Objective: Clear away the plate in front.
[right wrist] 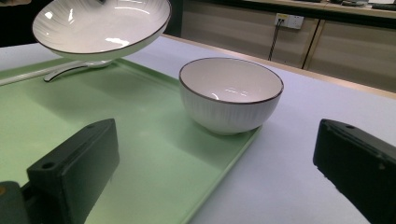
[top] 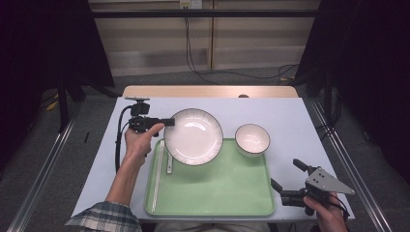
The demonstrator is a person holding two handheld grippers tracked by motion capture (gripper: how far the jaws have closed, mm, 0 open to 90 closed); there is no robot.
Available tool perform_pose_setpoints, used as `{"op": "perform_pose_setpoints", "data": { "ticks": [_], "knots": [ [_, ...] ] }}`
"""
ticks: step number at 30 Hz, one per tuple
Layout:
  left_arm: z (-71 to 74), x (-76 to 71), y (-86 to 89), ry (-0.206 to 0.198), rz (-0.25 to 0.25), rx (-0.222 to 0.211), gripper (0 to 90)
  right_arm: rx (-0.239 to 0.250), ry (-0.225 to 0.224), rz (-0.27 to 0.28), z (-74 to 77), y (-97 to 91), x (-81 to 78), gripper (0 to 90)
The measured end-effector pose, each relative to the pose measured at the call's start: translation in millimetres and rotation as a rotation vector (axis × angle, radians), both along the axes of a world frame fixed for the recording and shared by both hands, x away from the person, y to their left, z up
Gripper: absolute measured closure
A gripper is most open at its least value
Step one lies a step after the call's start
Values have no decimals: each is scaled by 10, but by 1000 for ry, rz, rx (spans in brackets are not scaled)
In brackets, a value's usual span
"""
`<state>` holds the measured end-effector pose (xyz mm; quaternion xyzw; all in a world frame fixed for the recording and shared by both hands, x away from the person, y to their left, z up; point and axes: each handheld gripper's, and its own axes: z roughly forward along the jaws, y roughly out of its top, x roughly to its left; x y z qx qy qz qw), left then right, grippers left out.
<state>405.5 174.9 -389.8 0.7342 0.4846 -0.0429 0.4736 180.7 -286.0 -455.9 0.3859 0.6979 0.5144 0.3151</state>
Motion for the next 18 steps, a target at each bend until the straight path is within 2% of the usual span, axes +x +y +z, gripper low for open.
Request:
{"op": "perform_pose_setpoints", "data": {
  "ticks": [2,5,11,14,15,18],
  "knots": [
    [-16,-32,-18,-2,-9,2,835,-1,0,-3,4,-1,-6,0],
    [-63,-70,-33,20,-24,-24,837,-1,-2,0,0,-3,0,0],
    [-62,-174,-72,7,-80,-31,836,2,3,13,-5,6,4,0],
    [-67,-204,-82,12,-88,-50,836,1,4,12,-3,6,12,0],
    [-72,-216,-91,26,-91,-58,836,-1,6,12,-3,11,10,0],
    [-71,-253,-134,36,-110,-46,834,-2,4,18,-3,16,14,0]
  ]
}}
